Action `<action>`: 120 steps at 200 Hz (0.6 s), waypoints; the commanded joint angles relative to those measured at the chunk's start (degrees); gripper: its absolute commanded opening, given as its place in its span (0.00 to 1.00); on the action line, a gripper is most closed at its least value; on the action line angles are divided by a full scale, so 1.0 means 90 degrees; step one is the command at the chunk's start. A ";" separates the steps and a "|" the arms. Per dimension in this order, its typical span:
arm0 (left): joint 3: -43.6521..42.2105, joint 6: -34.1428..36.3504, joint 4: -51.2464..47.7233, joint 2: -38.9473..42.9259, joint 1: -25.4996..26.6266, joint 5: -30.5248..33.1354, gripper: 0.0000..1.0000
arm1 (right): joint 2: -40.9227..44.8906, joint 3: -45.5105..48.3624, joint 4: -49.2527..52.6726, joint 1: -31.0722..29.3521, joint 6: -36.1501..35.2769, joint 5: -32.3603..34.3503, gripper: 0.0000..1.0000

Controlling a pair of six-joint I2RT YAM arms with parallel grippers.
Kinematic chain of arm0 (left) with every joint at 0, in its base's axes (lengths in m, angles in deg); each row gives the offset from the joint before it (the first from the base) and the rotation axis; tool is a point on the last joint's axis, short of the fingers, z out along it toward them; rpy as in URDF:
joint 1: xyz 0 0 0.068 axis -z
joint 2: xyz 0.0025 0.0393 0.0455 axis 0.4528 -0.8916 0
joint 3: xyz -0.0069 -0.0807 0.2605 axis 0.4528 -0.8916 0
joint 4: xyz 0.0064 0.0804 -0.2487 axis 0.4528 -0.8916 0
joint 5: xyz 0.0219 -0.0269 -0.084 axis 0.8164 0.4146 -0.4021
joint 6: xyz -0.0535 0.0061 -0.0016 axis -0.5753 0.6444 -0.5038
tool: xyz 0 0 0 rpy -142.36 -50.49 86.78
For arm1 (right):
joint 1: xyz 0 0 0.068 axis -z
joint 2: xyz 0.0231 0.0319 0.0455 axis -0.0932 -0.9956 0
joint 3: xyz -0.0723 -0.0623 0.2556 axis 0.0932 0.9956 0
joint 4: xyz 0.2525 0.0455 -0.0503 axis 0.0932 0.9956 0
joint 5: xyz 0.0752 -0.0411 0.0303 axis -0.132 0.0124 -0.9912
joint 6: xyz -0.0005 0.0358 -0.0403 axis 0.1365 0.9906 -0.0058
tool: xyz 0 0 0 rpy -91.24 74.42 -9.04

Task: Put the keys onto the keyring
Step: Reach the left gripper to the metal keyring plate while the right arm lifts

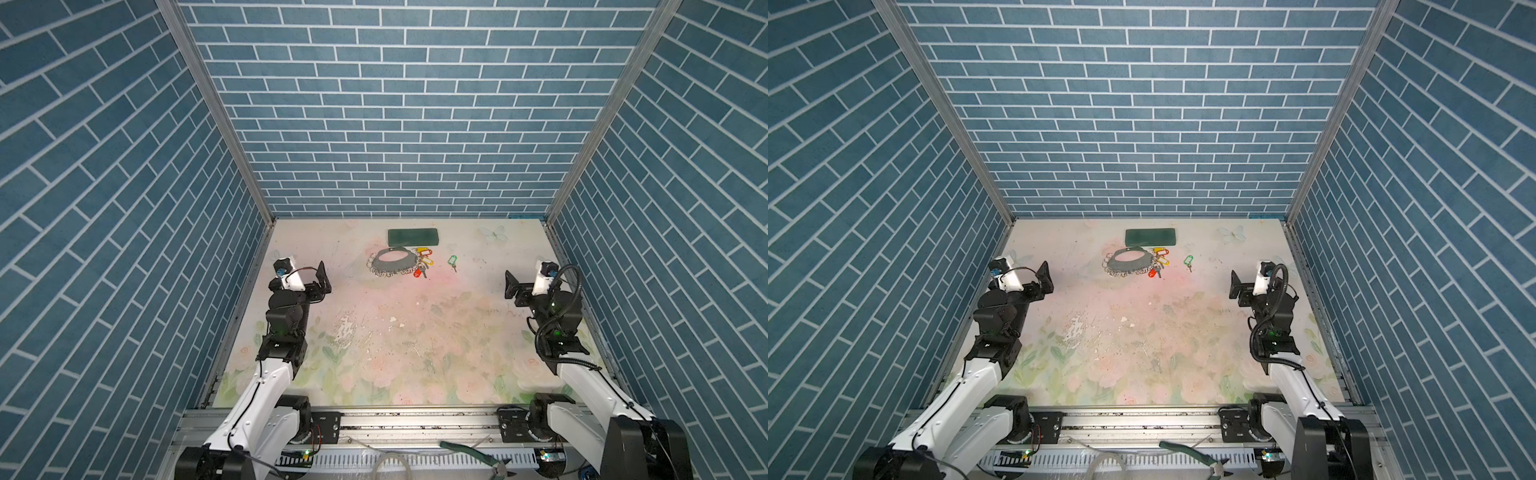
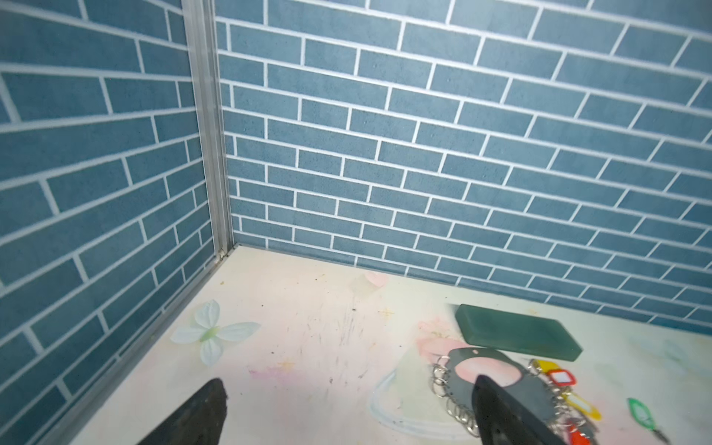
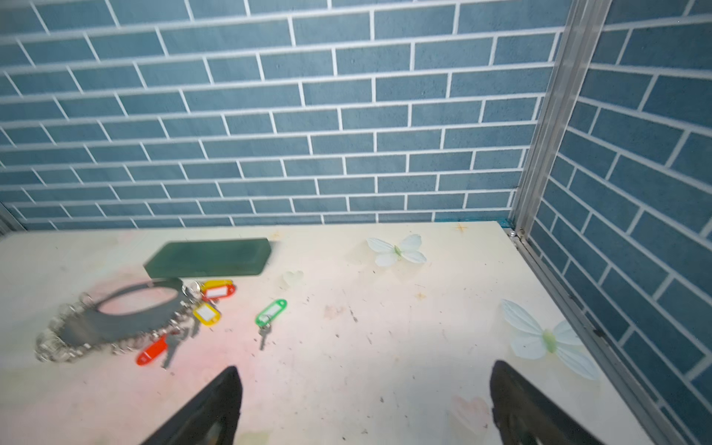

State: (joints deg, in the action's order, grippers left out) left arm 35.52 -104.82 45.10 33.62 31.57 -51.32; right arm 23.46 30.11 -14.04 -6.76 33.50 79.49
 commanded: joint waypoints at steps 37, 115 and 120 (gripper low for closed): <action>0.0846 -0.1868 -0.3817 0.0921 0.0011 0.0135 1.00 | 0.1500 -0.1169 0.4461 0.0010 0.2604 0.1154 0.99; 0.0814 -0.2386 -0.2736 -0.0779 -0.0051 -0.1643 1.00 | 0.1755 -0.0780 0.4962 0.0013 0.2533 0.0379 0.96; 0.1056 -0.2300 -0.2930 -0.1091 -0.0001 -0.1717 1.00 | 0.1716 -0.0756 0.4925 0.0014 0.2553 0.0370 0.96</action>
State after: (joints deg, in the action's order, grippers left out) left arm 37.71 -127.29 21.38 32.46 30.93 -60.61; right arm 39.59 21.35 28.16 -6.69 54.13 84.15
